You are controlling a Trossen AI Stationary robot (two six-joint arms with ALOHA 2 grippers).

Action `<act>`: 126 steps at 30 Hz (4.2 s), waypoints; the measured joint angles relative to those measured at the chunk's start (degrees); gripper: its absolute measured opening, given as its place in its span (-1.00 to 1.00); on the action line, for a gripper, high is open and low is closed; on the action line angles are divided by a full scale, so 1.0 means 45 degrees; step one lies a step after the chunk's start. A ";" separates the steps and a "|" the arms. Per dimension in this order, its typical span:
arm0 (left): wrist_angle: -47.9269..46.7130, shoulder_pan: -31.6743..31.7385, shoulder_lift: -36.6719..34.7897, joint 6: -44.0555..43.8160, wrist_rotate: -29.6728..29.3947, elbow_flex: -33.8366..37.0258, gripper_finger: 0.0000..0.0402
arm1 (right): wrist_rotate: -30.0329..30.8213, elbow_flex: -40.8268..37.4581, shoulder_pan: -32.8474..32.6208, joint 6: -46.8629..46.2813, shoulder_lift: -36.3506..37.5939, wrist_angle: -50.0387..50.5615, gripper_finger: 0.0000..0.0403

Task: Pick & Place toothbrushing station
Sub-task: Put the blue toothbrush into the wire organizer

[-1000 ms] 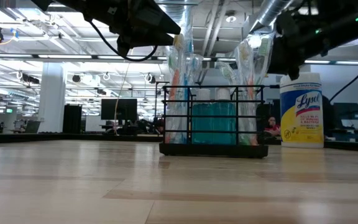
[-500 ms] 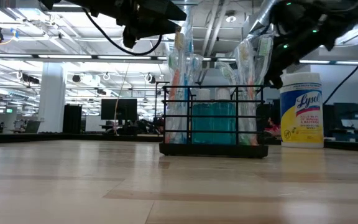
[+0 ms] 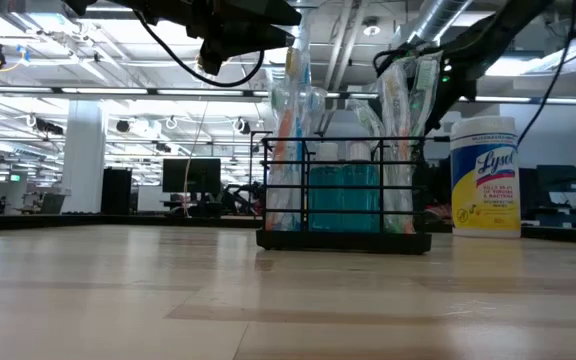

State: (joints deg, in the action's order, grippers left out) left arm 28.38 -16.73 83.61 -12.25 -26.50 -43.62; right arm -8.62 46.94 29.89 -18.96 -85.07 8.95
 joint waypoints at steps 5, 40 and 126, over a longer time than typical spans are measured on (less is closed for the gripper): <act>0.0003 -0.0005 0.0000 -0.0005 0.0067 0.0000 -0.30 | -0.0441 0.0912 0.0550 -0.0223 -0.1083 0.1199 -0.47; 0.0034 -0.0024 0.0000 -0.0039 0.0295 0.0000 -0.30 | -0.0782 0.1219 0.0470 -0.0904 -0.3037 0.0943 -0.13; 0.0376 -0.0024 0.0000 0.2236 -0.0016 0.0000 -0.30 | -0.0348 0.2566 -0.1544 0.2016 0.0194 0.1593 -1.00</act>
State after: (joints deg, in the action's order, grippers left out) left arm 30.08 -16.84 83.61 -2.19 -26.57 -43.62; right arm -10.19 58.48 22.95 -9.89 -84.20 16.12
